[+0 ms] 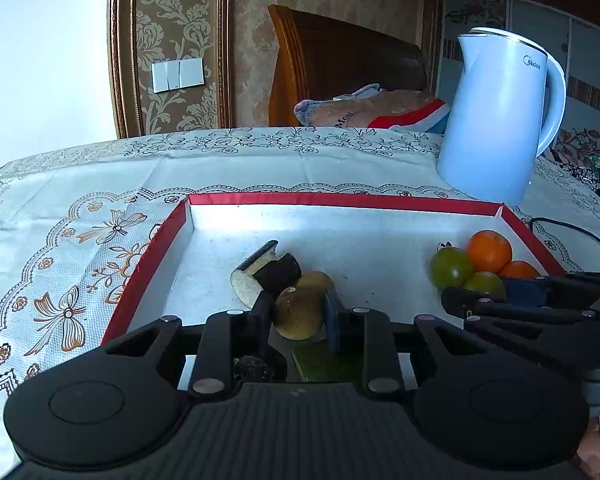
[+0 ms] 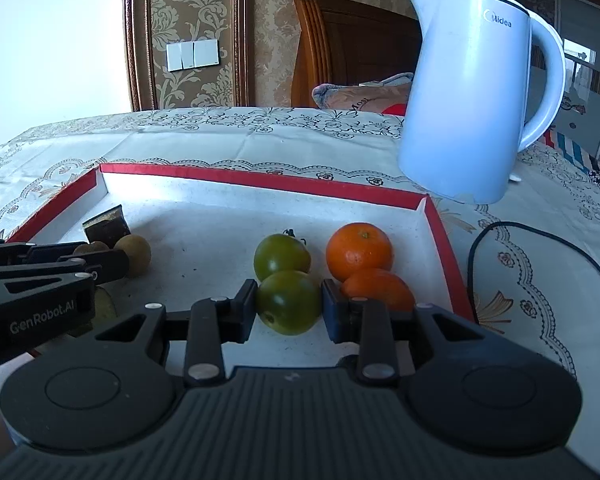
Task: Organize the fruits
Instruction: 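Lower and open the right gripper releasing the tomato while the left releases the brown fruit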
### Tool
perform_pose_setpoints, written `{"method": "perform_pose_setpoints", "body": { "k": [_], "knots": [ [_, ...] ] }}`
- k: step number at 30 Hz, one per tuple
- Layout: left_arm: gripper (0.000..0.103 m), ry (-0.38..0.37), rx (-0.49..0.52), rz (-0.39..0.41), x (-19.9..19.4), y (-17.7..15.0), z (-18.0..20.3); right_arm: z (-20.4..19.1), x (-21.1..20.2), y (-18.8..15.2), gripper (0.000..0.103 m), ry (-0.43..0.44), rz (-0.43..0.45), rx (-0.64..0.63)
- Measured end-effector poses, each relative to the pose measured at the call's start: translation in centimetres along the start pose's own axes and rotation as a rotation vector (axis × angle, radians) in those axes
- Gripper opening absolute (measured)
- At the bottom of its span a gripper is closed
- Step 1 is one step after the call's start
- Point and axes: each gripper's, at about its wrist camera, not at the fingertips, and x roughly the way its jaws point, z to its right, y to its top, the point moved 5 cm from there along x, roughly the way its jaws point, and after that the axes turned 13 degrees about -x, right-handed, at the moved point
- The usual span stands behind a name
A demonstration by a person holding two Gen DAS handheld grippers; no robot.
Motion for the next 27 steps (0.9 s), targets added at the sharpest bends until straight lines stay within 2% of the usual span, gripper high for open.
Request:
{"method": "perform_pose_setpoints", "body": {
  "k": [5,9,19,23,25,27],
  "knots": [
    [0.027,0.005,-0.015,0.007,0.04,0.17,-0.28,0.10,0.04,-0.08,0.032,-0.004,0.006,0.004],
    [0.027,0.005,-0.017,0.011,0.01,0.15,-0.31,-0.23,0.00,-0.13,0.046,-0.001,0.014,-0.007],
    [0.027,0.004,-0.014,0.020,-0.20,0.04,-0.33,0.23,0.08,-0.26,0.059,-0.017,0.013,0.015],
    [0.027,0.002,-0.028,0.021,-0.21,0.04,-0.51,0.37,0.23,-0.39,0.070,-0.016,0.009,0.025],
    [0.032,0.005,-0.033,0.020,-0.23,0.05,-0.61,0.36,0.17,-0.41,0.071,-0.014,0.012,0.025],
    [0.048,0.016,-0.032,0.019,-0.26,-0.03,-0.72,0.29,0.08,-0.48,0.074,-0.005,0.013,0.027]
  ]
}}
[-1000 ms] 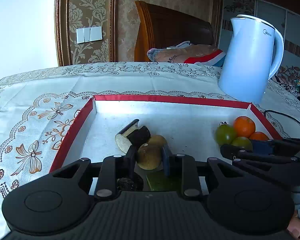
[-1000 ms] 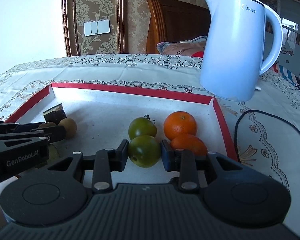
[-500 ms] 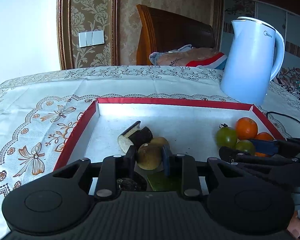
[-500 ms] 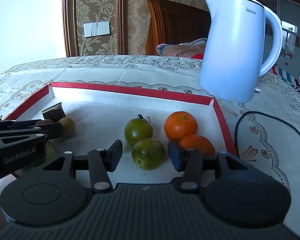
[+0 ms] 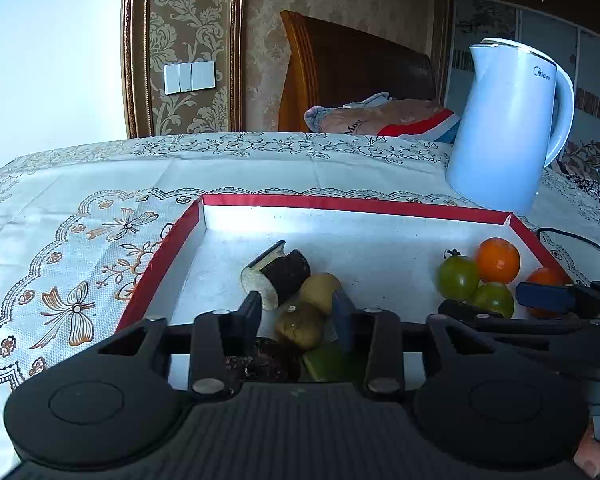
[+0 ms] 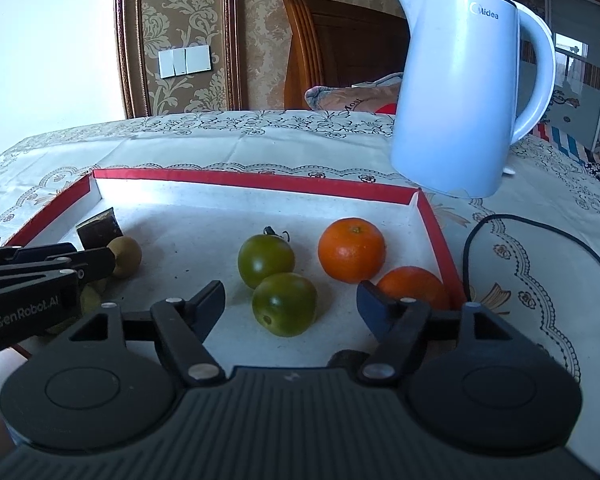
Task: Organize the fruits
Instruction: 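Lower and open the right gripper releasing the tomato while the left releases the brown fruit, then lift both open grippers up and back out of the tray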
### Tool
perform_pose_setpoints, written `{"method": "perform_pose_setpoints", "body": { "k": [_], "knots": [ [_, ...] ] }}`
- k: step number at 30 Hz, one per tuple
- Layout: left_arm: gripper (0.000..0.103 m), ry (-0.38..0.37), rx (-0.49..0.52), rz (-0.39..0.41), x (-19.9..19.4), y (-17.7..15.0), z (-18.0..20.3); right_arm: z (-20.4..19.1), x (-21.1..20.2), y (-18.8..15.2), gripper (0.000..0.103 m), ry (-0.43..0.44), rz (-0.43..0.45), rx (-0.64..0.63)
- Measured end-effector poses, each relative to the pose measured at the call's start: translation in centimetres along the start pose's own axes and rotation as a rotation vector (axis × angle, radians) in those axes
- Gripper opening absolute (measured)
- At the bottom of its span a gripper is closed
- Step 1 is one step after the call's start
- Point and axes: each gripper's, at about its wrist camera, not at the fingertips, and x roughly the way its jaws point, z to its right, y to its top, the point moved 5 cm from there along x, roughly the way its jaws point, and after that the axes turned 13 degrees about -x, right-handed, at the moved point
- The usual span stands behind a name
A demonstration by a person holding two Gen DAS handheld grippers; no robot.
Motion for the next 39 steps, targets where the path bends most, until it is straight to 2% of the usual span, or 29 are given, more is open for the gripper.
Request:
{"method": "perform_pose_setpoints", "body": {
  "k": [6,20,23,30,39],
  "knots": [
    [0.050,-0.002,0.008,0.003,-0.5,-0.3,0.0,-0.1,-0.7,-0.2,0.080,0.023,0.014,0.015],
    [0.050,-0.011,0.014,0.018,-1.4,-0.6,0.0,-0.2,-2.5,-0.7,0.085,0.039,0.059,0.015],
    [0.050,-0.012,0.012,0.023,-1.7,-0.6,-0.2,-0.4,-3.2,-0.9,0.089,0.038,0.076,0.010],
    [0.050,-0.035,-0.030,0.022,-3.1,-1.2,-0.9,0.1,-4.9,-1.5,0.097,0.041,0.105,0.037],
    [0.050,-0.040,-0.010,0.026,-5.6,-2.8,-1.2,0.1,-7.5,-2.9,0.103,0.025,0.136,0.044]
  ]
}}
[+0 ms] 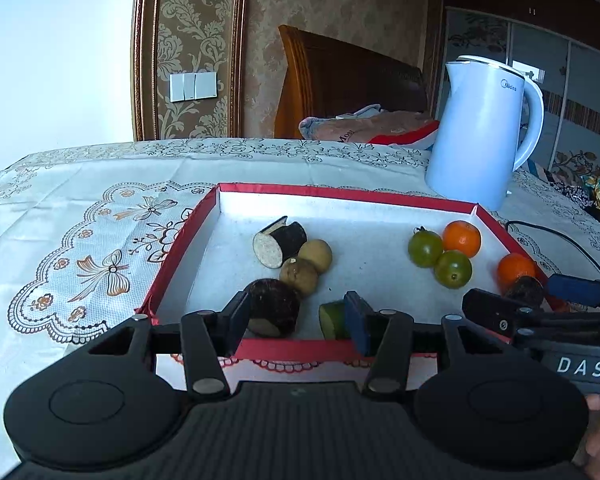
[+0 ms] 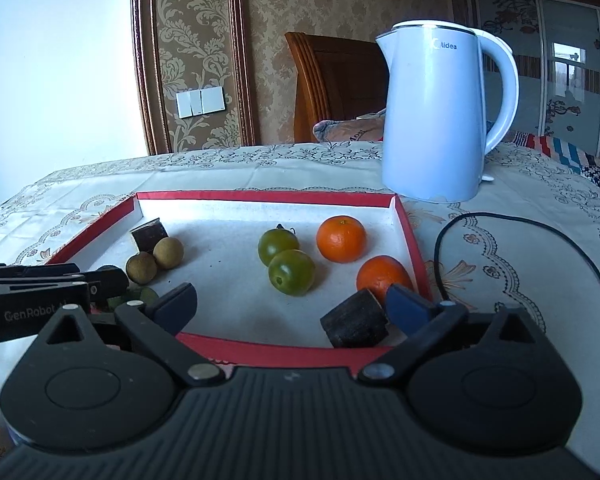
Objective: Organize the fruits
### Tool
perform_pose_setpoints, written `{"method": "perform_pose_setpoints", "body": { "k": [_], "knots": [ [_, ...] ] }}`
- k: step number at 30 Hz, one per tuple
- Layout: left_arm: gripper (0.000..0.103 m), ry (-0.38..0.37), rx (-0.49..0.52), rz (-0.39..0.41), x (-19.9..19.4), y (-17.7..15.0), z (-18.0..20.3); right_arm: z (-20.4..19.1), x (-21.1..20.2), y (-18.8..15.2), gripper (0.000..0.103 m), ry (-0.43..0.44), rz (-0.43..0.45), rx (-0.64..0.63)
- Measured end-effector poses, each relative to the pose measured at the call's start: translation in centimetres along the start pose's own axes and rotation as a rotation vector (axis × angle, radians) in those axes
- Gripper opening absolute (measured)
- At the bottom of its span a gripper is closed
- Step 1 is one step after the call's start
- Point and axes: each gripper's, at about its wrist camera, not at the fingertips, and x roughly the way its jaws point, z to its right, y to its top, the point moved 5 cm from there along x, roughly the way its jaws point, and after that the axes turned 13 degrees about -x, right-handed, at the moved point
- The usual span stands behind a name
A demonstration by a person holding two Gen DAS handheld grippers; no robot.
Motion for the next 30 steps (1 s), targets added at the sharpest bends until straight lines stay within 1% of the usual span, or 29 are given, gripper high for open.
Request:
{"method": "perform_pose_setpoints", "body": {
  "k": [4,6,10,18,30],
  "knots": [
    [0.051,0.006,0.024,0.037,-1.4,-0.4,0.1,-0.3,-1.1,-0.7,0.103,0.006,-0.001,-0.012],
    [0.052,-0.001,0.023,0.037,-1.9,-0.7,0.1,-0.6,-1.6,-1.2,0.103,0.004,-0.009,-0.020],
    [0.053,-0.019,0.002,0.003,-2.4,-1.5,-0.1,-1.0,-2.7,-1.8,0.103,0.004,0.001,-0.017],
    [0.053,-0.012,0.017,0.025,-2.8,-1.8,-0.1,-0.2,-2.7,-2.4,0.103,0.008,-0.005,0.049],
    [0.053,-0.010,0.018,0.029,-2.8,-1.8,-0.2,-0.1,-2.6,-2.5,0.103,0.002,-0.016,0.055]
  ]
}}
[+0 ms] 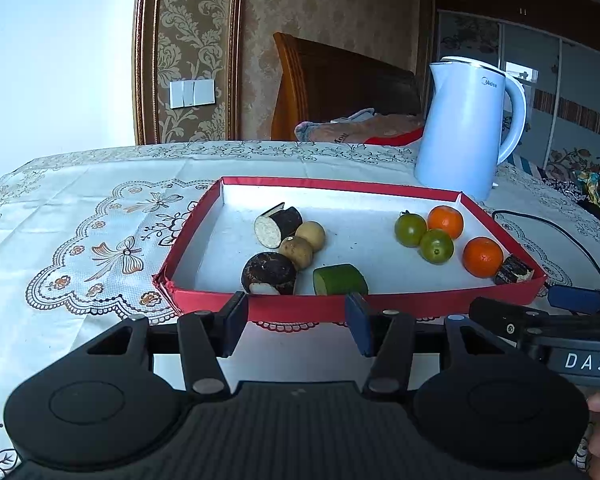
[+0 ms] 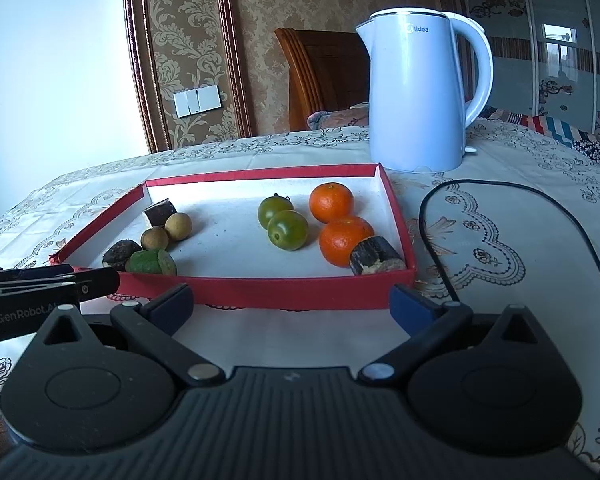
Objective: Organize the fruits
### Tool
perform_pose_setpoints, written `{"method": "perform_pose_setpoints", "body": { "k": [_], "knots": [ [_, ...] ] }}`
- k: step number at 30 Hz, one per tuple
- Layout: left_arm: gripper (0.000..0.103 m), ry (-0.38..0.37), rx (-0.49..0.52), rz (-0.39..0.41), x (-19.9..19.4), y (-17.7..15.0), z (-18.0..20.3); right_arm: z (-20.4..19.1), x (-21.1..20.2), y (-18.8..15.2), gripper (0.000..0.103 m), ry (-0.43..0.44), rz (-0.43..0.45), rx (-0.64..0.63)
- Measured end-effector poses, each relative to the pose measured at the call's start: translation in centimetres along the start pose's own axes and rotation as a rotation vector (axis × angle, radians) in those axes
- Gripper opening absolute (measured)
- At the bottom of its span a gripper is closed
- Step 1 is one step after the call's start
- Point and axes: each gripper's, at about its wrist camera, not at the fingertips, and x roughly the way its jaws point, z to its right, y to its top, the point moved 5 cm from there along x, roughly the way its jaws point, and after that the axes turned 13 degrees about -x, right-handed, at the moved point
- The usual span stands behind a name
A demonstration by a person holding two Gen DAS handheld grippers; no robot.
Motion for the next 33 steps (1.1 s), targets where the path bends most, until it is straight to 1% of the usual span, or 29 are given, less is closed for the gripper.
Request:
{"method": "perform_pose_setpoints", "body": {
  "k": [13,15,17,33],
  "knots": [
    [0.053,0.016,0.032,0.019,-0.13,-0.17,0.42,-0.06,0.06,-0.04,0.103,-0.005,-0.007,-0.004],
    [0.057,0.016,0.031,0.018,-0.13,-0.17,0.42,-0.06,0.07,-0.05,0.103,-0.004,-0.008,-0.005],
    [0.058,0.015,0.030,0.022,-0.20,-0.20,0.45,-0.06,0.07,-0.04,0.103,-0.004,-0.008,-0.005],
    [0.059,0.019,0.040,0.028,-0.30,-0.24,0.54,-0.12,0.21,-0.27,0.103,-0.005,-0.017,-0.008]
  ]
}}
